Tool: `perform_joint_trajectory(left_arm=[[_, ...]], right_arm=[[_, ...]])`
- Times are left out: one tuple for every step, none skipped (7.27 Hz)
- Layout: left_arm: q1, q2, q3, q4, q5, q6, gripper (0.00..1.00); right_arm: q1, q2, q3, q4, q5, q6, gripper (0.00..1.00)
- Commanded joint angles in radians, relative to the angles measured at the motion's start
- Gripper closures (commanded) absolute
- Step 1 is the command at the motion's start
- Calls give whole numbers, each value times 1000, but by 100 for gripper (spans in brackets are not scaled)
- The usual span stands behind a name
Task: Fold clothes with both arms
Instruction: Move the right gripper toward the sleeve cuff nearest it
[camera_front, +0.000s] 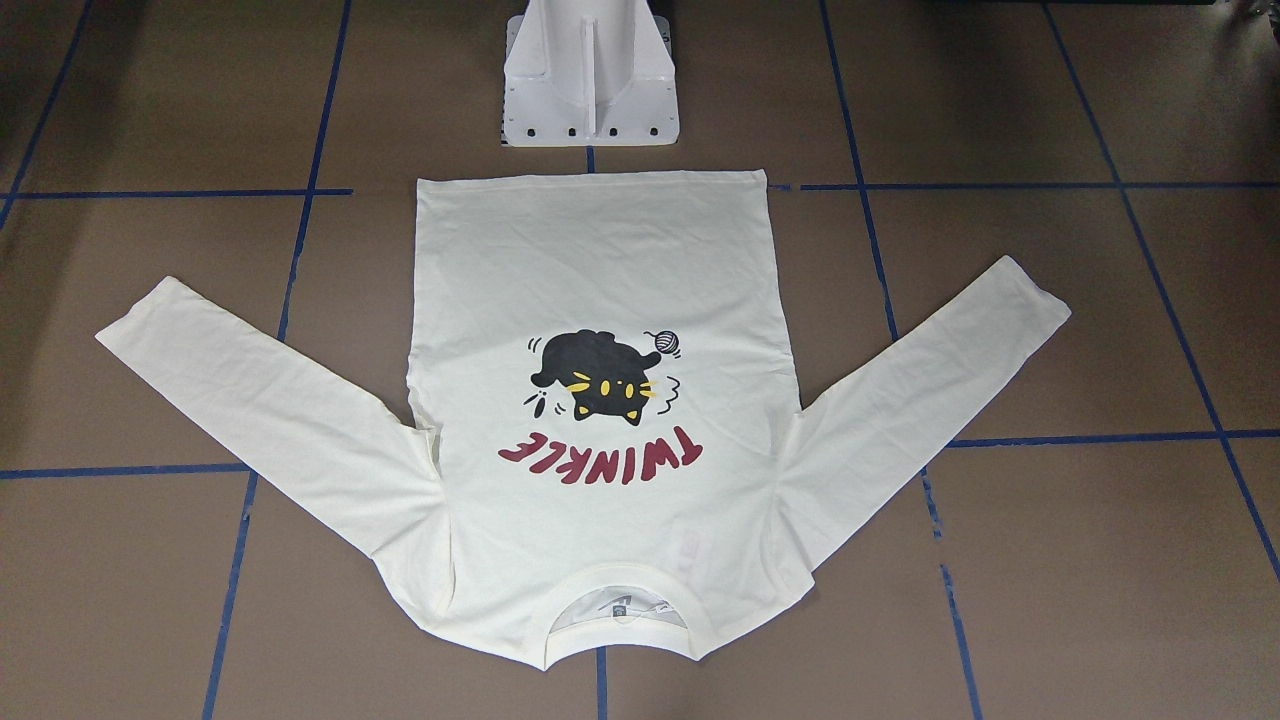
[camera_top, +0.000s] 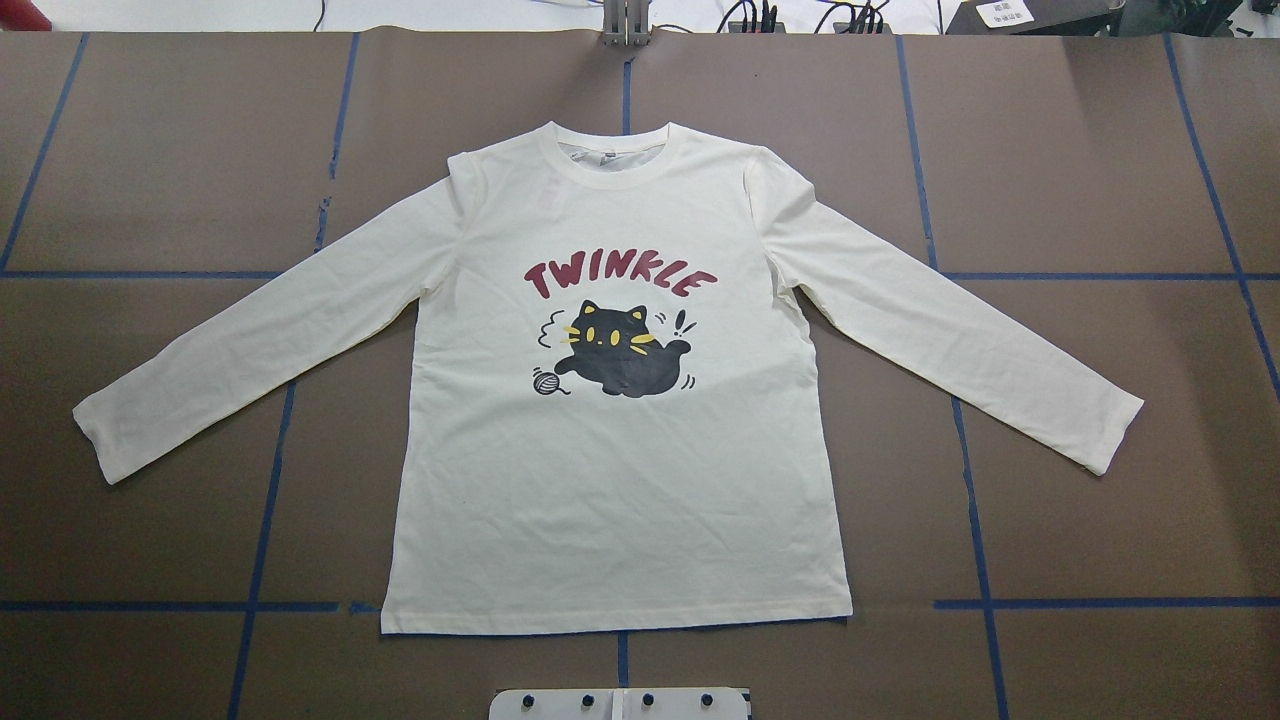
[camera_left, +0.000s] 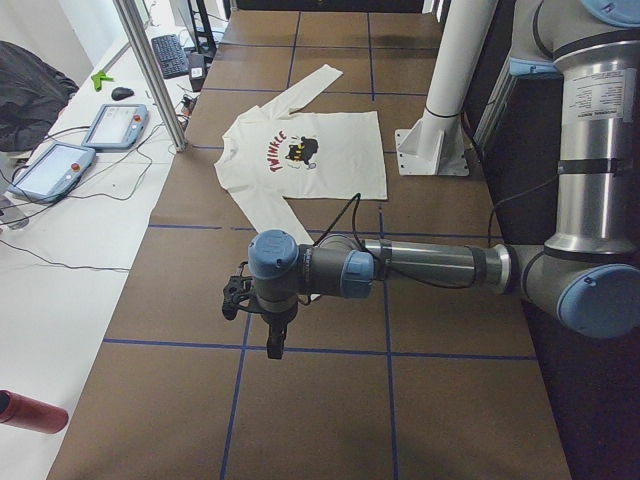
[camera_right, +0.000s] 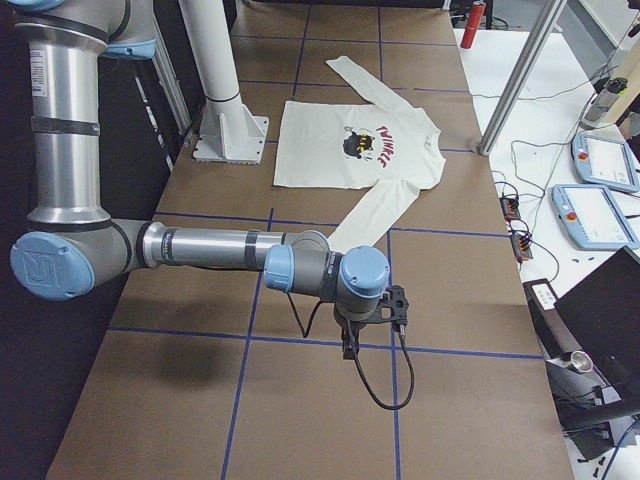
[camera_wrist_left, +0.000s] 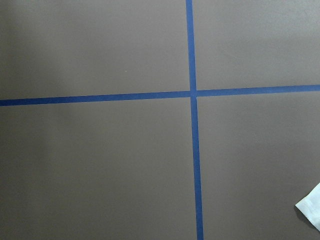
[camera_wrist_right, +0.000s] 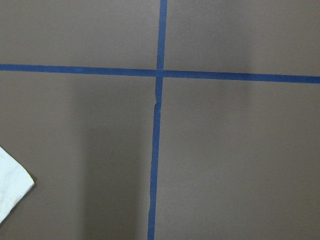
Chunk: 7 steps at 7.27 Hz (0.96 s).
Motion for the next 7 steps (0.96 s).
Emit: perform_joint_trajectory(left_arm=[[0,0,-4,0,1,5,0],[0,0,-4,0,-1,8,0],[1,-5,-2,-8,-1,9,0],[4,-17,-2,-11,4,14,0],[4,-26,-17,-38,-8,12,0],[7,-35,-11,-55,-5,8,0],[12,-47,-16,-72,-8,2,0]], right_arm=[[0,17,12,1,7,8,0],[0,31,13,3,6,11,0],[-1,57,12,3,7,16,0],[-27,99,20,0,-3,27,0],[-29,176,20,-5,10,44,0],[-64,157,24,23,12,67,0],[-116,113,45,126,12,161,0]])
